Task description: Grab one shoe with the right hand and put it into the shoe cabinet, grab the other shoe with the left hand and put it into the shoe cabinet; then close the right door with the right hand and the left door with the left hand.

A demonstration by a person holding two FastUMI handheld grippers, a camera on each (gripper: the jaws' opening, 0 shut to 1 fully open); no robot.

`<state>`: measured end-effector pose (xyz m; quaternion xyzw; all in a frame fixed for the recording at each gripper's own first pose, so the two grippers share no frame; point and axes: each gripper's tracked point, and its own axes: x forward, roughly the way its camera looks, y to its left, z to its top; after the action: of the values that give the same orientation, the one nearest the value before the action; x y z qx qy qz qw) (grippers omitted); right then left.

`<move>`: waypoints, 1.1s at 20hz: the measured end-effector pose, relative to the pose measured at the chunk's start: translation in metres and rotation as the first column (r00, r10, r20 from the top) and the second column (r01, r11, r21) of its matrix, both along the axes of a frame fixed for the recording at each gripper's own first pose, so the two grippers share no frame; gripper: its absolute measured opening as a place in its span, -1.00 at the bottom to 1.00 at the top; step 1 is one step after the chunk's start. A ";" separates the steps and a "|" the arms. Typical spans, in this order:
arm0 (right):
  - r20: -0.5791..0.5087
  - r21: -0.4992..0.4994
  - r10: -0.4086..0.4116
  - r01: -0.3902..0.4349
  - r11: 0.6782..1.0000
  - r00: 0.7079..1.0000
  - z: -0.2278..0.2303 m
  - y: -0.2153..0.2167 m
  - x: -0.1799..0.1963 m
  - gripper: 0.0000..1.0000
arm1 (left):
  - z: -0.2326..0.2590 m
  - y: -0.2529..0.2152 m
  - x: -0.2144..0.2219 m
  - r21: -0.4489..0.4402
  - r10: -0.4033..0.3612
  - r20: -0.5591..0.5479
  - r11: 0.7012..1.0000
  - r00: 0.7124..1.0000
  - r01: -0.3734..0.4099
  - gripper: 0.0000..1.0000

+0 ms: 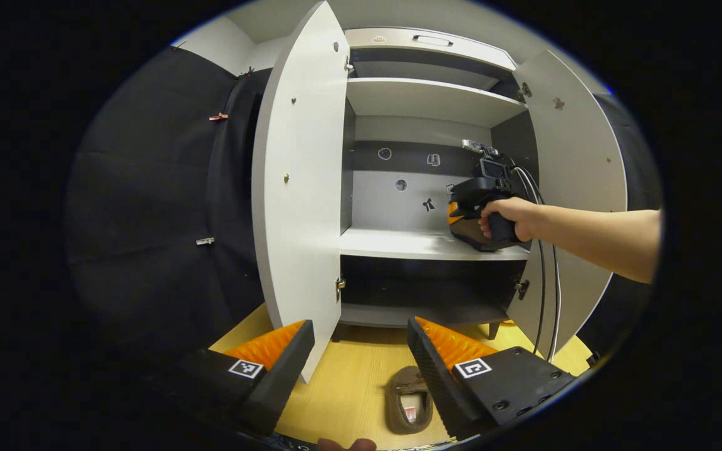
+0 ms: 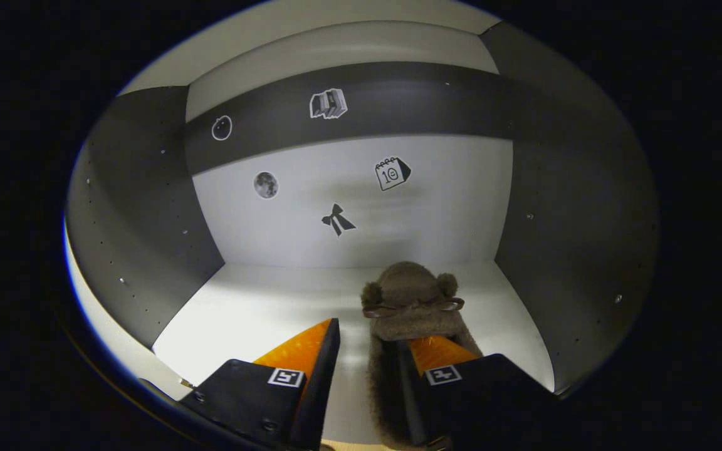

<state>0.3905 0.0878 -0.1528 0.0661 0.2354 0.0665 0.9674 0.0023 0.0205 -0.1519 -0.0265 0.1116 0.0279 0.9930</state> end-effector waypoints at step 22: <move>0.388 0.028 0.057 -0.073 0.997 0.920 0.137 -0.036 -0.251 0.93 | -0.201 -0.057 0.002 -0.014 -0.244 -0.393 0.966 0.887 0.260 0.87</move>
<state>0.1398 0.0522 -0.0160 0.0639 0.0407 0.1152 0.9904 0.0046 -0.0365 -0.3530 0.0134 0.3094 -0.0943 0.9462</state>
